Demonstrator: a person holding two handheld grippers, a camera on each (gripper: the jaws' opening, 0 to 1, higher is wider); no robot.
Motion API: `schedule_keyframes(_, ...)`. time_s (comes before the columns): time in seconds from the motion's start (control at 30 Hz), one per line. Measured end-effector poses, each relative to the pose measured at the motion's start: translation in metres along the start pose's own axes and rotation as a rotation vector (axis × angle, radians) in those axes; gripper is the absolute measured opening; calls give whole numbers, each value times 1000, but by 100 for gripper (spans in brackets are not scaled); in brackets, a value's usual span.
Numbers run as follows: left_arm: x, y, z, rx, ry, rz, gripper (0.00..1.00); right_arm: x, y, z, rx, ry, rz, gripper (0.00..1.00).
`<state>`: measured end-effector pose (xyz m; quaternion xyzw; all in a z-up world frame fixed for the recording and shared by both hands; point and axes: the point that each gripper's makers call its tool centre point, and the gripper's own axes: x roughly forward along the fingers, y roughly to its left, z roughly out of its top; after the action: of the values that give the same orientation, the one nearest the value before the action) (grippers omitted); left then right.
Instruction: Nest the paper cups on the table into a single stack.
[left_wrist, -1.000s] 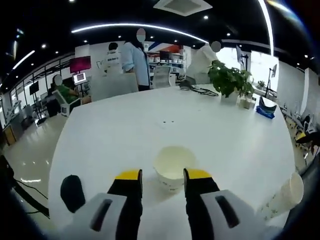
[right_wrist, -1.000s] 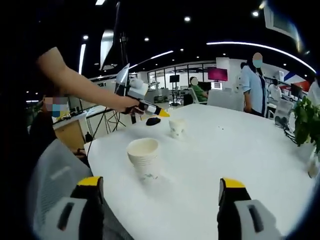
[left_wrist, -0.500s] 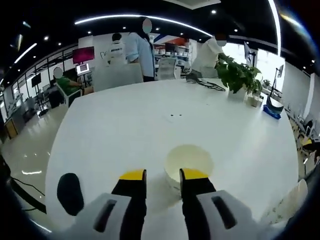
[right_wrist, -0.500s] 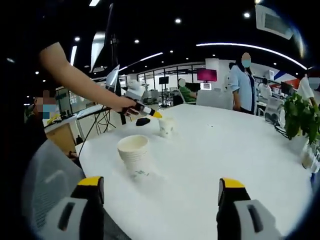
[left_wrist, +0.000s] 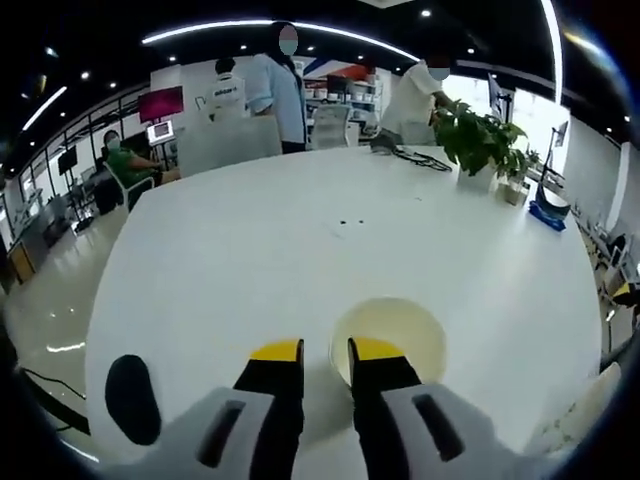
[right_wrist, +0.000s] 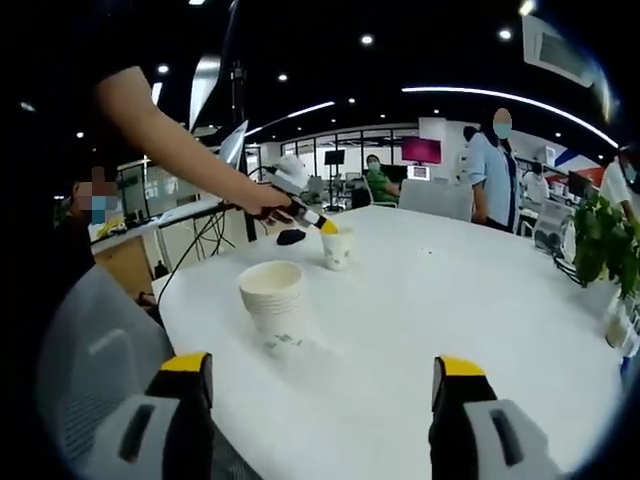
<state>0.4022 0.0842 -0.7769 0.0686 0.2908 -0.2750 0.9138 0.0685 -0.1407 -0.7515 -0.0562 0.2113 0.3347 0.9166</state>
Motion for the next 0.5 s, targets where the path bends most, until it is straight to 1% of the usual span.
schedule_keyframes(0.1,2,-2,-1,10,7,-6,11,0,1,-1,-4,10,1,90)
schedule_keyframes(0.27,3,-7,-2,19,13,-15,3,0,0,0,-4,12,-3,89)
schedule_keyframes(0.43,3,-10,0,4,7,-19,1,0,-1,0,-1,9,-8,89)
schedule_keyframes(0.5,3,-8,1,4,6,-16,0,0,-1,1,-1,9,-8,89)
